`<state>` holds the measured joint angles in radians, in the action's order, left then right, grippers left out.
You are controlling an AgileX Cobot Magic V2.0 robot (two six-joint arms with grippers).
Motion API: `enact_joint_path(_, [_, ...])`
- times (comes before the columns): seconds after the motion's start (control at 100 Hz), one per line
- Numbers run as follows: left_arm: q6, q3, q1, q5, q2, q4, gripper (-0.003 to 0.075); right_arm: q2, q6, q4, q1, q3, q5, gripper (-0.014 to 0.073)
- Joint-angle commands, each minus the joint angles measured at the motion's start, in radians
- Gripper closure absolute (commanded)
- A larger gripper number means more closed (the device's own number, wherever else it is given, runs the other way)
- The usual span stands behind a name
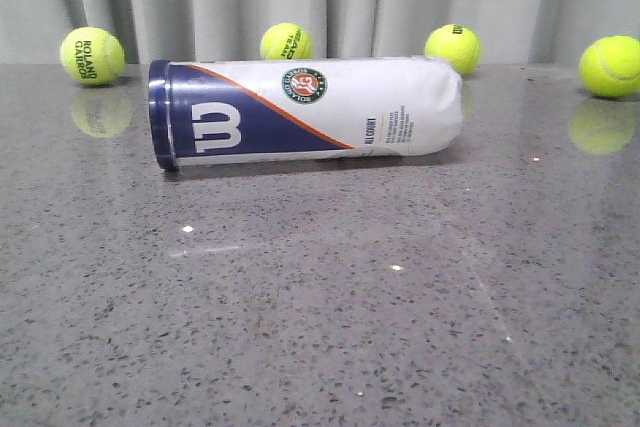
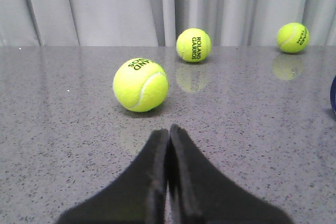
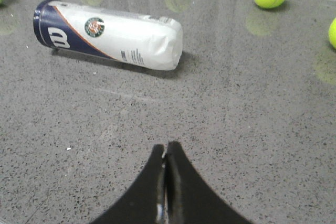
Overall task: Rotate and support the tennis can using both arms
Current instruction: 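Withdraw the right gripper upward away from the can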
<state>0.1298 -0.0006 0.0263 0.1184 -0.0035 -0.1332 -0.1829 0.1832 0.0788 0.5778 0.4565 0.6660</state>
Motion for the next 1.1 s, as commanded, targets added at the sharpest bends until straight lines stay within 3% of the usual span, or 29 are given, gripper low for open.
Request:
enact_joint_path(0.0, [-0.012,0.015,0.001,-0.083,-0.033,-0.023,0.0740,0.008,0.000,0.018,-0.005,0.017,-0.102,0.0661])
enact_joint_path(0.26, [-0.012,-0.150,0.001,-0.031,0.058,-0.025,0.0740,0.007,0.000,0.018,-0.005,0.016,-0.110,0.0661])
enact_joint_path(0.57, [-0.012,-0.430,-0.001,0.236,0.365,-0.027,0.0740,0.007,0.000,0.018,-0.005,0.016,-0.110,0.0661])
enact_joint_path(0.73, [0.008,-0.535,-0.001,0.304,0.521,-0.032,0.0730,0.007,0.000,0.018,-0.005,0.016,-0.110,0.0661])
enact_joint_path(0.85, [0.051,-0.574,-0.001,0.304,0.603,-0.110,0.0594,0.007,0.000,0.018,-0.005,0.016,-0.110,0.0661])
enact_joint_path(1.0, [0.059,-0.593,-0.001,0.294,0.679,-0.217,0.0241,0.007,0.000,0.018,-0.005,0.016,-0.110,0.0661])
enact_joint_path(1.09, [0.059,-0.600,-0.001,0.294,0.722,-0.333,0.0146,0.007,0.000,0.018,-0.005,0.016,-0.110,0.0661])
